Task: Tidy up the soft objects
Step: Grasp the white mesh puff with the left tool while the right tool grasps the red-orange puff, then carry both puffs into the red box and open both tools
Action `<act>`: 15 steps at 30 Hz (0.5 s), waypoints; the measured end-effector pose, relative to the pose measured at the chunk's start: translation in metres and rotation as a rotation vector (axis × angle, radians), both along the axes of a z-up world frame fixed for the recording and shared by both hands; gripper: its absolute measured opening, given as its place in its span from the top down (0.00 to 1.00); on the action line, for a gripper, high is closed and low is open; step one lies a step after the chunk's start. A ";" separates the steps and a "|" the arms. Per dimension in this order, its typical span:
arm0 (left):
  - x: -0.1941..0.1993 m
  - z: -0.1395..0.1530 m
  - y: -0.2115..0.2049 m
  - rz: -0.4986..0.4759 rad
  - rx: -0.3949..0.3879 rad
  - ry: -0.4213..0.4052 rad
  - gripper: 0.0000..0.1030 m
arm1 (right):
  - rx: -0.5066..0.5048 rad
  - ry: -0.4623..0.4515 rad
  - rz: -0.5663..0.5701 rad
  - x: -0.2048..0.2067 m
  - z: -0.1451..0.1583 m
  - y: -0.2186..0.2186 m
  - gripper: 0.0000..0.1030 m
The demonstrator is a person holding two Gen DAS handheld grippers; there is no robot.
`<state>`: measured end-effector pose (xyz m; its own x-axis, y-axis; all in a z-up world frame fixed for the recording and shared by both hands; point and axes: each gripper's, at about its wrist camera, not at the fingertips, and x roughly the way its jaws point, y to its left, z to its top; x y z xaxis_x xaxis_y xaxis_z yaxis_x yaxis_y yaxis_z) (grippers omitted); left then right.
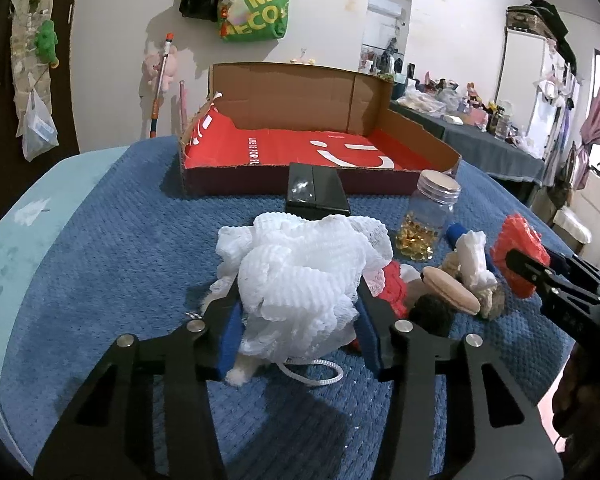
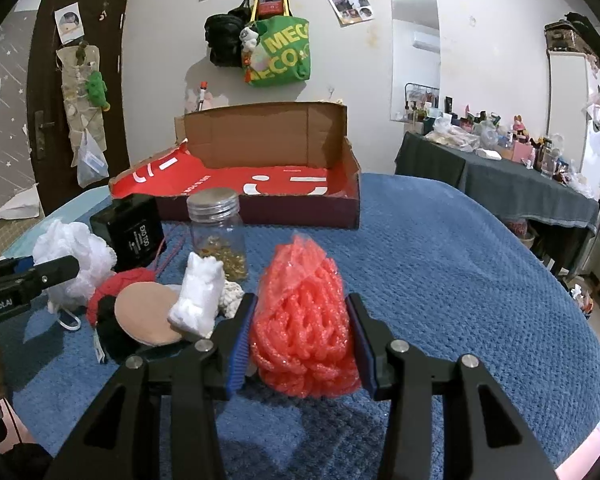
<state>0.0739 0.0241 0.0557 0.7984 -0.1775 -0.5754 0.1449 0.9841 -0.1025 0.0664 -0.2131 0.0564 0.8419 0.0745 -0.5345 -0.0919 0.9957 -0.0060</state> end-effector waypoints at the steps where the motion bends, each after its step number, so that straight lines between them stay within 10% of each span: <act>1: -0.001 0.001 0.000 -0.004 0.002 0.002 0.57 | 0.004 0.001 0.000 0.000 0.000 -0.002 0.54; 15: -0.010 0.017 0.010 -0.010 0.013 -0.009 0.61 | -0.017 0.000 -0.007 0.000 0.002 -0.006 0.54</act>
